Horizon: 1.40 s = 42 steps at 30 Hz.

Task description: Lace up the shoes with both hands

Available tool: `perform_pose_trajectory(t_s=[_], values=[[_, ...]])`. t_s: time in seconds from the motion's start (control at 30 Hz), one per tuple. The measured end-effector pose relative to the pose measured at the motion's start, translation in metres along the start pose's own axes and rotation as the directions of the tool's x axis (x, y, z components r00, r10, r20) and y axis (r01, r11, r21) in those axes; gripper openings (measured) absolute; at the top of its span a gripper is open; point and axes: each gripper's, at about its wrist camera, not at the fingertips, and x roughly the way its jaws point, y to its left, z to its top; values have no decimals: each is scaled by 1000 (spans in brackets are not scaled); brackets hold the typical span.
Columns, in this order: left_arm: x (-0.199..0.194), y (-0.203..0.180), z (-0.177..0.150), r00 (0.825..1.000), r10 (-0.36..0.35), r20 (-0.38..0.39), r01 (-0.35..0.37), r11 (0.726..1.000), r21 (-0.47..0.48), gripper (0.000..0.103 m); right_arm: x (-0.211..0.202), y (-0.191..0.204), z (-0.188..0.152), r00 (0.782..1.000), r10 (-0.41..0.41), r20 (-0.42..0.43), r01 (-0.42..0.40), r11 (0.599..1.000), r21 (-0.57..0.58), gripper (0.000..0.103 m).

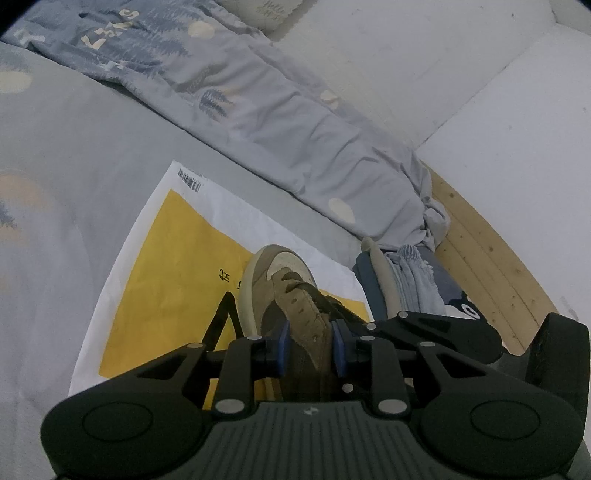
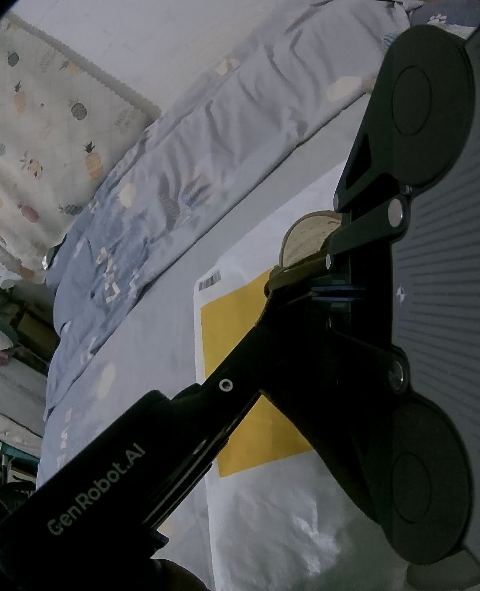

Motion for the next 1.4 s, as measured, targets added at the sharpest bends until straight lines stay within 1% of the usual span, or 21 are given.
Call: perform_pose_trajectory(t_s=[0.43,0.77,0.83,0.9,0.97,1.03,1.13,1.2,1.23,1.3,1.4], values=[[-2,2,1,1000,-14,1,14,1000,-12,22,-8,4,1,999,30,22,-29,999,-39,0],[-3,6,3,1000,-20,7,20,999,-32,23,0,4,5,999,30,27,-29,998,-54,0],[-4,12,5,999,-25,31,27,997,-75,30,2,4,6,999,31,24,-30,998,-57,0],[-5,18,7,998,-32,60,39,991,-128,34,2,4,6,999,33,22,-32,998,-57,0],[-2,24,8,995,-53,88,69,977,-199,36,2,4,6,999,34,21,-32,998,-54,0],[5,27,8,994,-47,97,70,966,-248,41,2,4,7,999,33,21,-32,998,-51,0],[17,31,6,995,-9,100,39,951,-305,41,3,6,8,999,32,22,-31,998,-48,0],[23,36,2,994,11,110,30,930,-366,40,4,6,9,999,32,24,-31,998,-46,0],[25,39,1,993,17,114,29,920,-391,39,4,6,9,999,33,25,-32,999,-44,0],[29,44,0,992,26,120,28,903,-429,38,5,6,10,999,33,26,-31,999,-44,0],[32,48,-1,992,37,120,21,894,-448,38,6,6,10,999,36,30,-34,999,-41,0]])
